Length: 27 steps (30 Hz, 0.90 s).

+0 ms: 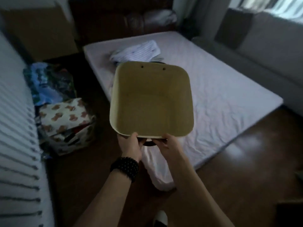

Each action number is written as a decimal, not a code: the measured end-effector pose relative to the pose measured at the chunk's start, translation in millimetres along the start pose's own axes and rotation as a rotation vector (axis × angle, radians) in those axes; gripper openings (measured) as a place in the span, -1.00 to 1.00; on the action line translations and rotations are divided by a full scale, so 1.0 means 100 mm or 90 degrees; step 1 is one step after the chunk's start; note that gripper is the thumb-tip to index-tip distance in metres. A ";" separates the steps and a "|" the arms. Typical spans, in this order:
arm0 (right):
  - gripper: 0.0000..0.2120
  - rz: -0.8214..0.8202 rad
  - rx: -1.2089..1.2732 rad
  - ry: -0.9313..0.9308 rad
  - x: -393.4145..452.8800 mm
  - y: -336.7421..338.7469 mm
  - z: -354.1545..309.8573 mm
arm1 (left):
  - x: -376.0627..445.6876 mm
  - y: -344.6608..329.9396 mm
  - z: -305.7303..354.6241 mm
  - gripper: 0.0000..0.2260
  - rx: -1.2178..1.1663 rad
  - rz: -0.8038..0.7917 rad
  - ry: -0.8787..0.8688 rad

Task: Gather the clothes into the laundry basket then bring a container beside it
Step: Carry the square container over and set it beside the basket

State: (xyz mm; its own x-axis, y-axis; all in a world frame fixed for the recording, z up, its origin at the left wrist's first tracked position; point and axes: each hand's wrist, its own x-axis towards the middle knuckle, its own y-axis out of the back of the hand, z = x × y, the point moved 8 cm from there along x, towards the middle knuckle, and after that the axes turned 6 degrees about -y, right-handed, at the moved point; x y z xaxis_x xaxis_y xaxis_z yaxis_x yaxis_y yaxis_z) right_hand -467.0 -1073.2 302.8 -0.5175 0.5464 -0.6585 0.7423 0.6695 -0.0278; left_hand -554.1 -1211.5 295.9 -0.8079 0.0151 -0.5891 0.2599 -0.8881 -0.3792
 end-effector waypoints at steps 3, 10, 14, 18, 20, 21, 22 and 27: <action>-0.73 0.051 0.202 0.032 -0.13 0.81 -0.37 | -0.50 -0.72 -0.28 -0.43 0.022 -0.101 0.005; -0.63 0.107 0.491 0.073 0.02 2.86 -1.06 | -1.49 -2.55 -1.44 -0.42 0.103 -0.263 0.052; -0.60 0.171 0.544 0.078 0.13 4.03 -1.44 | -1.95 -3.50 -2.20 -0.47 0.130 -0.335 0.102; -0.63 0.218 0.611 0.083 0.31 4.97 -1.74 | -2.34 -4.35 -2.83 -0.50 0.147 -0.388 0.138; -0.67 0.234 0.644 0.104 0.45 5.44 -1.90 | -2.48 -4.79 -3.17 -0.47 0.166 -0.417 0.154; -0.70 0.249 0.661 0.111 0.54 5.64 -1.95 | -2.52 -4.97 -3.30 -0.46 0.171 -0.425 0.164; -0.72 0.264 0.664 0.118 0.64 5.87 -2.04 | -2.55 -5.21 -3.48 -0.46 0.177 -0.434 0.175; -0.70 0.352 0.702 0.133 1.25 6.84 -2.51 | -2.54 -6.35 -4.26 -0.53 0.211 -0.464 0.204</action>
State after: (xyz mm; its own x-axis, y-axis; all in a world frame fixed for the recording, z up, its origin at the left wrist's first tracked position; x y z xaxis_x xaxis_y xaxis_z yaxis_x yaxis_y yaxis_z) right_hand -130.7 -421.0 390.2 -0.0051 0.7568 -0.6536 0.7901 -0.3975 -0.4665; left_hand -288.1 -455.9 382.1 -0.5114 0.7182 -0.4719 -0.4738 -0.6937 -0.5424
